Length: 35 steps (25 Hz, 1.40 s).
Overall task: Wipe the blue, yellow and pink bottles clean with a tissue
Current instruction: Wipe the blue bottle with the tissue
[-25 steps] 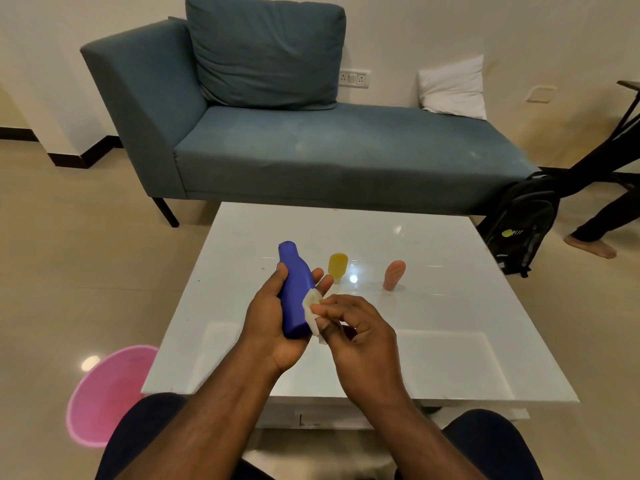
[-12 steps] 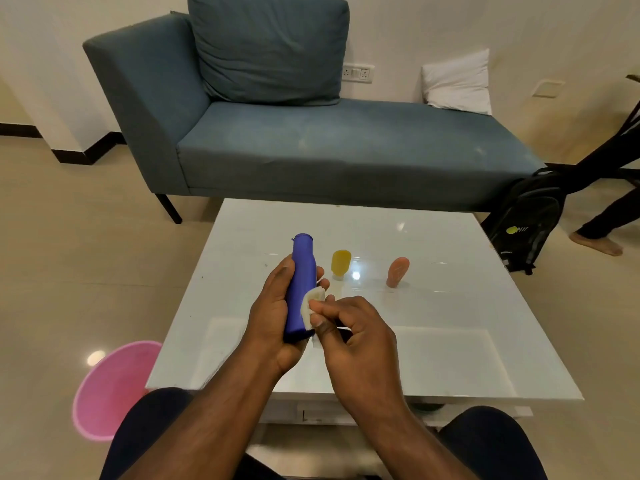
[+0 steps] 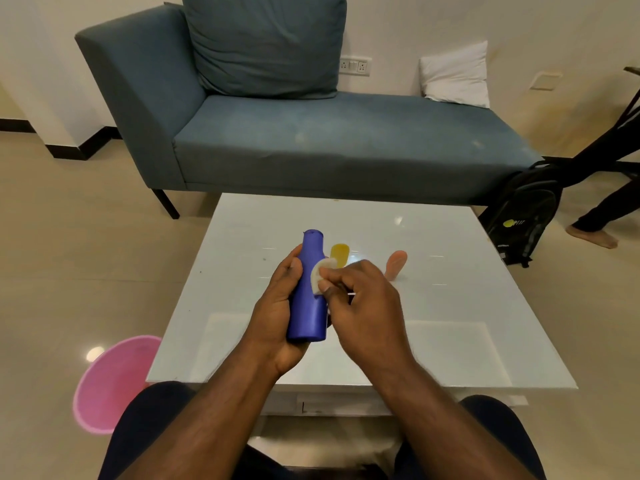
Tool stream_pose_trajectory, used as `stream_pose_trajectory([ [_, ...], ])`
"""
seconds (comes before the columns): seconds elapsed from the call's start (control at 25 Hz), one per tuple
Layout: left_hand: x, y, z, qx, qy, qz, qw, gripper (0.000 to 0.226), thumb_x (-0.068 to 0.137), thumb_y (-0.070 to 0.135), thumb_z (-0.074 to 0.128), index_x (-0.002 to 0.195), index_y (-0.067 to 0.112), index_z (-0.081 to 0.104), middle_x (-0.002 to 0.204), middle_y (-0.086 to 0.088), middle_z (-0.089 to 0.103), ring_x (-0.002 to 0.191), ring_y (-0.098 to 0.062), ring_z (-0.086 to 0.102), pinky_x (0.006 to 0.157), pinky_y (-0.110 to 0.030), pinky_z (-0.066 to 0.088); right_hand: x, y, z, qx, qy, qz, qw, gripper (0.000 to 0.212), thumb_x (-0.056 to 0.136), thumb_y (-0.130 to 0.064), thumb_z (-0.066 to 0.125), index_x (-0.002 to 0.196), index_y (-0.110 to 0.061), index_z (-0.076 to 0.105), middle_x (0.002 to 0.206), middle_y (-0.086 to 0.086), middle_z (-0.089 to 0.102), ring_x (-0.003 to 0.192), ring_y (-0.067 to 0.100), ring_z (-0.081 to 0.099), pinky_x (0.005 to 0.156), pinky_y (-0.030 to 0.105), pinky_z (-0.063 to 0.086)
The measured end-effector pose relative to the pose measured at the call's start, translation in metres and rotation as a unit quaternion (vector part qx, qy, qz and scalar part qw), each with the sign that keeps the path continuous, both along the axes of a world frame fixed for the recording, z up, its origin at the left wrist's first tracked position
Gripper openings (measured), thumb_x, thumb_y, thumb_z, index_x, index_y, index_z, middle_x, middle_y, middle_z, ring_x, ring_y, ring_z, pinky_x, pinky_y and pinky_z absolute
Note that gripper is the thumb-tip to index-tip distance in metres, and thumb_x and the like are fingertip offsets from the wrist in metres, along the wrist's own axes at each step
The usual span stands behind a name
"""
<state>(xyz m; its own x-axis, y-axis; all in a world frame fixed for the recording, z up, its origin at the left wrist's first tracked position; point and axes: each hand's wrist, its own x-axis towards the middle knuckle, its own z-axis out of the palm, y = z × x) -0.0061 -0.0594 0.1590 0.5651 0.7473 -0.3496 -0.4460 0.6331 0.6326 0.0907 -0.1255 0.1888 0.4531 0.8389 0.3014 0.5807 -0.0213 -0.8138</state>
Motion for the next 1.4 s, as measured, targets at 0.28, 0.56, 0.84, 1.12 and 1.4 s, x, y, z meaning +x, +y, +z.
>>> stream_pose_trajectory([
  [0.28,-0.001,-0.005,-0.004,-0.060,0.001,-0.066,0.996,0.055,0.099,0.056,0.039,0.121,0.015,0.067,0.105,-0.012,0.074,0.081,-0.026,0.070,0.073,-0.040,0.056,0.008,0.001,-0.007,-0.005,-0.110,0.019,0.994,0.010,0.088,-0.011,0.062,0.096,-0.015,0.068,0.097,-0.005,0.063,0.088,0.012,0.055,0.076,0.021,0.051],
  [0.56,-0.002,-0.001,0.003,-0.052,0.006,-0.062,0.997,0.067,0.095,0.067,0.036,0.120,0.014,0.069,0.102,-0.020,0.072,0.089,-0.028,0.071,0.081,-0.043,0.057,-0.023,-0.013,-0.007,0.012,-0.035,0.087,0.996,0.011,0.094,-0.023,0.055,0.094,-0.026,0.066,0.100,-0.010,0.059,0.093,0.000,0.055,0.081,0.012,0.044],
  [0.84,0.003,-0.014,0.000,-0.008,0.061,-0.081,0.995,0.069,0.091,0.073,0.030,0.108,0.024,0.075,0.100,-0.011,0.073,0.079,-0.028,0.065,0.070,-0.038,0.050,0.013,0.012,-0.002,-0.007,-0.177,-0.017,0.984,0.027,0.081,0.000,0.059,0.100,-0.017,0.068,0.103,0.000,0.059,0.096,0.015,0.052,0.080,0.015,0.026],
  [1.12,0.005,-0.011,0.004,0.039,0.101,-0.061,0.992,0.047,0.100,0.049,0.042,0.119,0.012,0.065,0.084,-0.009,0.072,0.070,-0.020,0.068,0.059,-0.032,0.057,-0.001,-0.006,-0.006,-0.009,-0.211,0.075,0.975,0.017,0.089,-0.010,0.055,0.099,-0.019,0.065,0.098,0.001,0.057,0.088,0.013,0.052,0.074,0.024,0.041],
  [1.4,0.007,-0.011,0.002,0.090,0.187,-0.042,0.977,0.040,0.097,0.049,0.048,0.111,0.016,0.067,0.082,-0.007,0.074,0.068,-0.021,0.066,0.066,-0.036,0.054,0.006,0.005,-0.004,-0.007,-0.158,0.045,0.986,0.007,0.094,-0.025,0.053,0.090,-0.028,0.059,0.093,-0.007,0.057,0.082,0.012,0.060,0.066,0.024,0.050],
])
